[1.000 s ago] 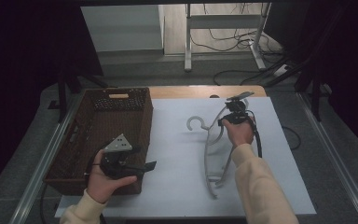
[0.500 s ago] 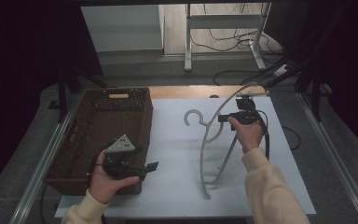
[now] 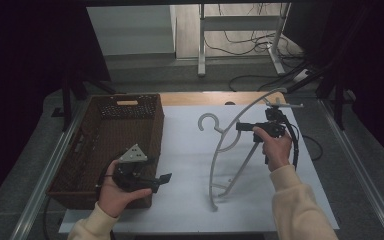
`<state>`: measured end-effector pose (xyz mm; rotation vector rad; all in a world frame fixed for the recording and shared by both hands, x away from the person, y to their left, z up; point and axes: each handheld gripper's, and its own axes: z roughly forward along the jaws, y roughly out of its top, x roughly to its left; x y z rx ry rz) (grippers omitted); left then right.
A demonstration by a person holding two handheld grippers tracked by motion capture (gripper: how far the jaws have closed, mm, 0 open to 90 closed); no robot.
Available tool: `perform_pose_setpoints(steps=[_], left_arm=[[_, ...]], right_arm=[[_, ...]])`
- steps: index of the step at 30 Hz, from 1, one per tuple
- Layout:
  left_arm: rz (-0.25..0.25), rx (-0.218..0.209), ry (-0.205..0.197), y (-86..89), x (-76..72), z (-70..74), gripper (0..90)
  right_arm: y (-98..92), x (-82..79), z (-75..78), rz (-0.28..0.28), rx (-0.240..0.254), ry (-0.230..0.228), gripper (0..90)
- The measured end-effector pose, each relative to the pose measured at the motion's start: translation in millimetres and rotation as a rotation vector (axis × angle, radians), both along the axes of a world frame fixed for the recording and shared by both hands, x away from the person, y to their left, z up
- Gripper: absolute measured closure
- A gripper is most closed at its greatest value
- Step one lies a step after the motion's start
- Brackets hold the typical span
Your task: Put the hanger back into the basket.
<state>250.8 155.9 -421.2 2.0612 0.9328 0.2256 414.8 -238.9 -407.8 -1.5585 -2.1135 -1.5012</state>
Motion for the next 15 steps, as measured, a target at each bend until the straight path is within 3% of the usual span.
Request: perform_pose_setpoints(steps=[7, 15], left_arm=[[-0.013, 0.008, 0.002, -6.6, 2.7, -0.7, 20.2], [-0.018, 0.014, 0.005, -10.5, 3.8, -1.9, 20.2]], right_arm=[[-8.4, -6.0, -1.5, 0.021, 0.067, -0.003, 85.2], [-15.3, -15.0, -3.5, 0.038, 0.102, -0.017, 85.3]])
